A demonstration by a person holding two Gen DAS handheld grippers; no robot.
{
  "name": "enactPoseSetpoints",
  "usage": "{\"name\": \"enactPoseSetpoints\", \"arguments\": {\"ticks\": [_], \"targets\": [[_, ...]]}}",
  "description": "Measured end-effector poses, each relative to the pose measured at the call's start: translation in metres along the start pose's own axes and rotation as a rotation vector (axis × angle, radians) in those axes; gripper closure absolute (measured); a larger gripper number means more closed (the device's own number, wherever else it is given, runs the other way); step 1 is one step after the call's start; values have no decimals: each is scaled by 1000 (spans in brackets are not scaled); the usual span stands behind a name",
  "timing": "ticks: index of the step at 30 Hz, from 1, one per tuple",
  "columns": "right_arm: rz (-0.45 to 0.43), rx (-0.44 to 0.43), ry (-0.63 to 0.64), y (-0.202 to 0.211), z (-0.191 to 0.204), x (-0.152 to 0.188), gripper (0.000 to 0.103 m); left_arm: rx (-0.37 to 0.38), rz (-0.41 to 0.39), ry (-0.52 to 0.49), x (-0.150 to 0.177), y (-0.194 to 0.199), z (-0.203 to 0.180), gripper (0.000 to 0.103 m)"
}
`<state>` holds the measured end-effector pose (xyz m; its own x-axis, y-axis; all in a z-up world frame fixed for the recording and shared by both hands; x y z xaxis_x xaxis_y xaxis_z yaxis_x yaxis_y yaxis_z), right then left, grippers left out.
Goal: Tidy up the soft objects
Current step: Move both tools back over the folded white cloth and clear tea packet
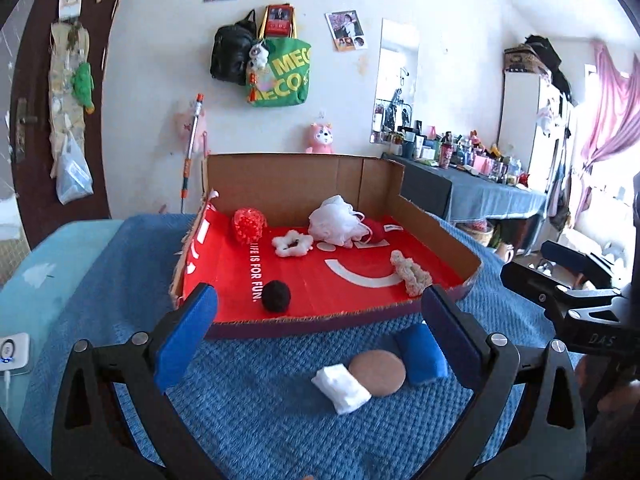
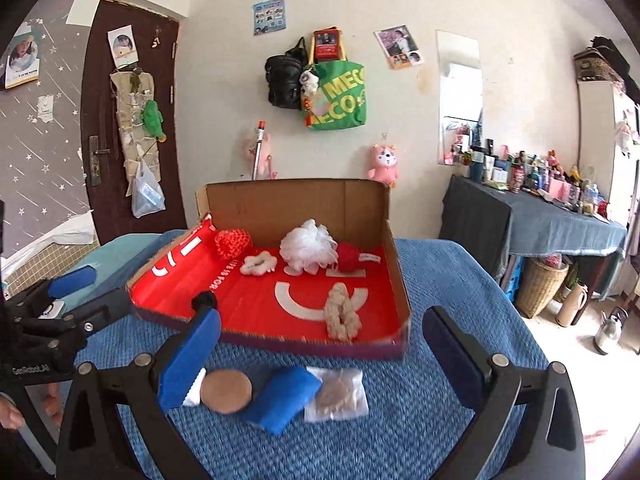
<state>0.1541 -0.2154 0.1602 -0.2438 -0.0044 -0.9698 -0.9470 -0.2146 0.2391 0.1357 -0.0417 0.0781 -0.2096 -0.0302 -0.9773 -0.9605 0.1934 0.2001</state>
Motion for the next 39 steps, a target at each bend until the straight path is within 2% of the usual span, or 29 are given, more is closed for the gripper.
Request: {"name": "enactPoseSetpoints", "arguments": {"ticks": [11,24,33,39], "targets": [[13,59,-21,18,-8,48,0,-18,21,-33,36,14,-6,0],[114,65,-89,13,-14,113,0,-52,124,-8,88,4,8,0],[160,65,-91,6,-16,124,0,-57,169,-2,98,-1,11,0],[208,58,-91,-3,-20,125,0,-60,249,-1,101,-14,14,0]]}}
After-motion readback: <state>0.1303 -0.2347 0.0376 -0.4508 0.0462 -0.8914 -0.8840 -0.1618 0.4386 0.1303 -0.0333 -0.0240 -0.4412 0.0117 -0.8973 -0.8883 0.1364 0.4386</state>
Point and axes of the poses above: each gripper's, at about its wrist camera, not at the fingertips, and y roughly against the way its jaws point, z to its left, x to its underside, the point moved 10 cm from there along -y, roughly the way its jaws point, and after that the axes turned 11 degrees about -z, right-handed, at the moved point
